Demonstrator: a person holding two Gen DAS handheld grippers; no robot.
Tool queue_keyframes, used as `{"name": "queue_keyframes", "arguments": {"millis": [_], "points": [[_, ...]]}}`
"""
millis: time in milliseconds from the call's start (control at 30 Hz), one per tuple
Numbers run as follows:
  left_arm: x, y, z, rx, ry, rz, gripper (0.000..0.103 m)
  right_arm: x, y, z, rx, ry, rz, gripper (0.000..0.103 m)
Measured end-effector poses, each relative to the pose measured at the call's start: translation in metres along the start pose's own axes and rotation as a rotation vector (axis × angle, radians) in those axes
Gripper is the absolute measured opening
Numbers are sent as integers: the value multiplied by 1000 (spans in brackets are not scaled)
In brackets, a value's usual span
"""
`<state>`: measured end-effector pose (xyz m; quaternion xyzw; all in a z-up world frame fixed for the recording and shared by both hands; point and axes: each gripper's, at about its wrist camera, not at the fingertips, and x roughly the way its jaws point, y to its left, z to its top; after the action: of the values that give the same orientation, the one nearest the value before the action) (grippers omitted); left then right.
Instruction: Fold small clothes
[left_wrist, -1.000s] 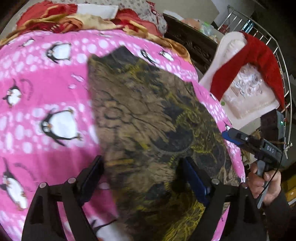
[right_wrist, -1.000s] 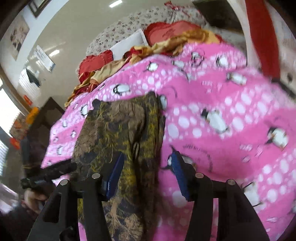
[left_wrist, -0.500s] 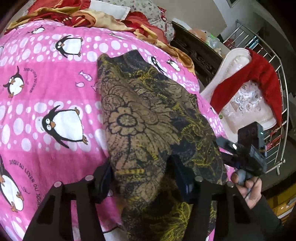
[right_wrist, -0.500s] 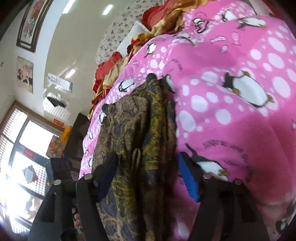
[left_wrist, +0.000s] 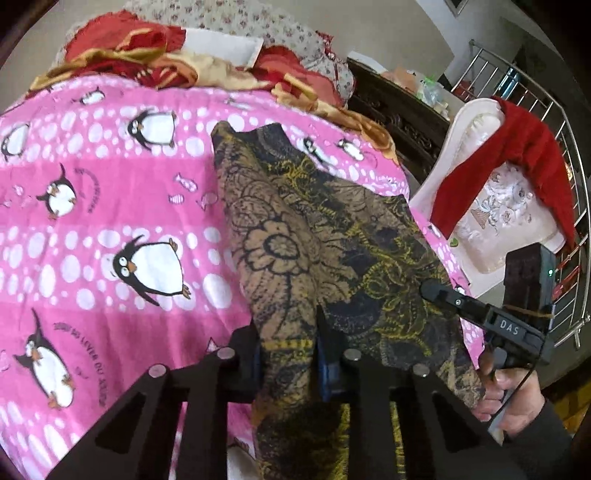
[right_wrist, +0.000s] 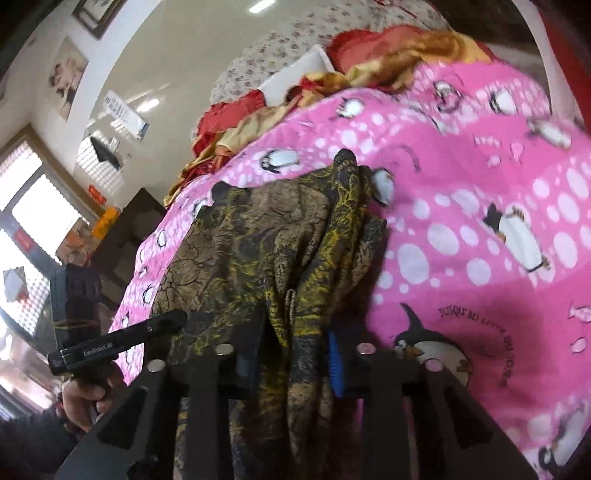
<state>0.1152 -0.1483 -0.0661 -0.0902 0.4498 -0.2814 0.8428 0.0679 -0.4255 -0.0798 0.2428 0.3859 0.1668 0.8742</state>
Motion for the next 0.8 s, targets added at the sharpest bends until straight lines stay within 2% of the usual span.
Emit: {"name": "queue_keyframes", "arguments": {"millis": [100, 233, 467, 567, 800], "points": [[-15, 5, 2, -16, -2, -21, 22, -8, 13, 5, -13, 1, -8, 27], [-45, 26, 6, -25, -25, -11, 22, -1, 37, 13, -17, 38, 4, 27], [-78, 96, 10, -76, -27, 57, 22, 65, 95, 16, -14, 167, 35, 26], [-88, 124, 9, -97, -26, 90, 22, 93, 114, 16, -6, 193, 51, 26], [-101, 160, 8, -112, -41, 89, 22, 128, 131, 7, 36, 203, 96, 26]]}}
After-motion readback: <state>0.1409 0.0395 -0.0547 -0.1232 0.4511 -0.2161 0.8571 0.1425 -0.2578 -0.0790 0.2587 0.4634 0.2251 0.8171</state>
